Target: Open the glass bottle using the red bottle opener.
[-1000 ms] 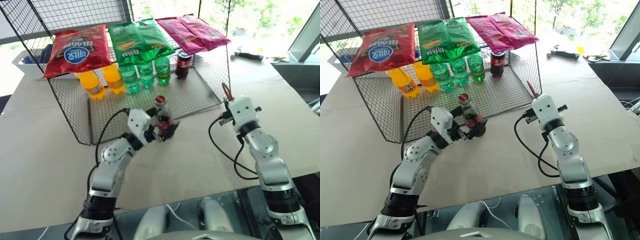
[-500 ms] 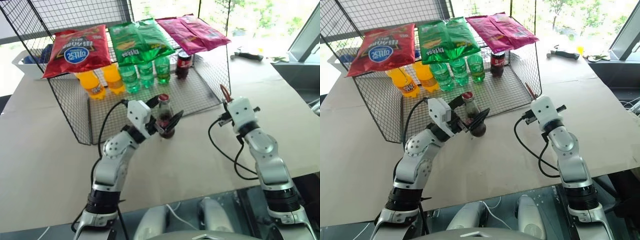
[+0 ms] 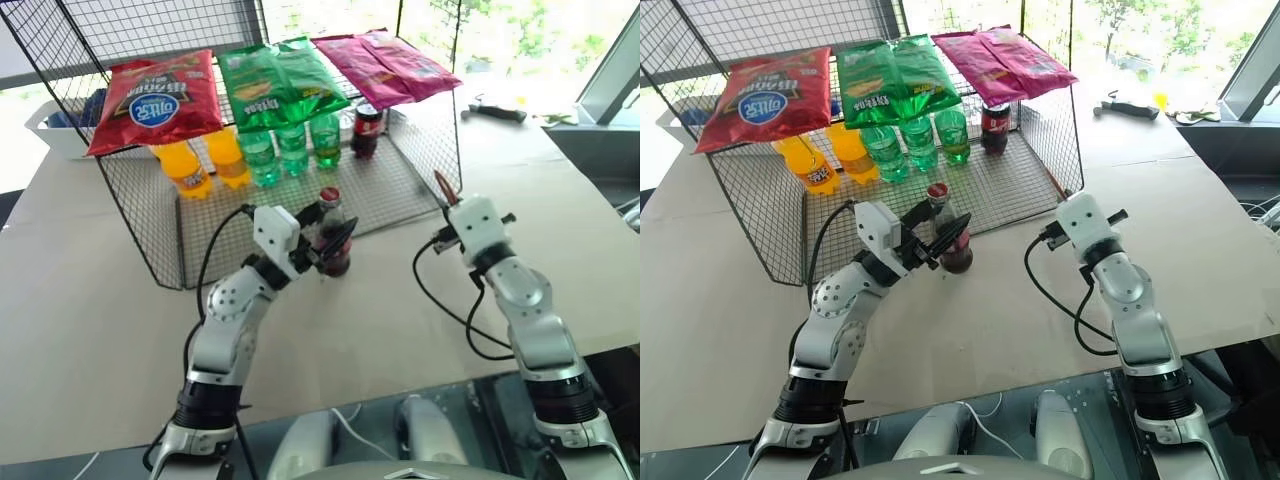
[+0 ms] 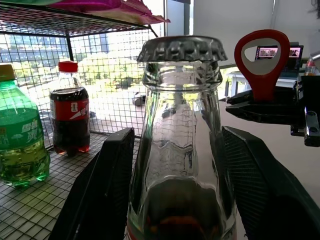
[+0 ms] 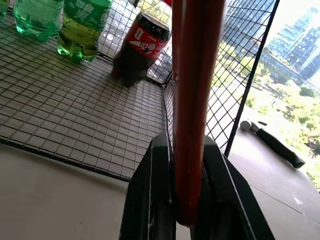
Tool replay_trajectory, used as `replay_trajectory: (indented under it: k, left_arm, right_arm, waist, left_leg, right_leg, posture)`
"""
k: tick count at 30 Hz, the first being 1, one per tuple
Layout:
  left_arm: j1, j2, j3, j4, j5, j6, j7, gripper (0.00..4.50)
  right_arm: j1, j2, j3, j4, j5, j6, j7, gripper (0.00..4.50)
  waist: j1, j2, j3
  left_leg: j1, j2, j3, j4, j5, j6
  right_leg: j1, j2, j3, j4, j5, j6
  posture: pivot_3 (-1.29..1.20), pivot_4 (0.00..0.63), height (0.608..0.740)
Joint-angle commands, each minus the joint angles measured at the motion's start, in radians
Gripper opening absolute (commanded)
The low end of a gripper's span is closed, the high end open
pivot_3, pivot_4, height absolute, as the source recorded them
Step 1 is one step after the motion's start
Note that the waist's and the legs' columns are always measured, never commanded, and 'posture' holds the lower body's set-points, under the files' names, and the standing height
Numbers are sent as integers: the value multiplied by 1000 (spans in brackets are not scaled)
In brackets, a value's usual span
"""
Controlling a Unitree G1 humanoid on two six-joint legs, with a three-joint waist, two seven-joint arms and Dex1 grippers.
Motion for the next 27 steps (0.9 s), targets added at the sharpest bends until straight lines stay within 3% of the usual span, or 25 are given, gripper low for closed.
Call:
replay_trajectory:
  k: [1, 13, 27]
  left_arm:
    - [9, -1, -12, 18, 11, -24, -11, 2135]
    - [2, -6, -18, 23, 0, -23, -7, 2135]
    - [-10, -22, -21, 8, -10, 5, -1, 2135]
  right_arm:
    - [-56, 23, 61, -38, -30, -44, 1, 0]
    - [-300, 119, 257, 217, -146, -255, -9, 0]
    - [-293, 104, 318, 323, -242, -383, 1, 0]
  waist:
    - [0, 0, 0]
    - [-1, -2, -2]
    - [-1, -2, -3]
  left_leg:
    - [0, 0, 0, 0, 0, 0]
    - [0, -1, -1, 1, 0, 0]
    - [1, -1, -1, 1, 0, 0]
  right_leg:
    - [0, 0, 0, 0, 0, 0]
    - [1, 0, 0, 0, 0, 0]
    - [1, 0, -1, 1, 0, 0]
  posture:
    - [0, 150, 740]
    - [0, 150, 740]
    - [0, 150, 740]
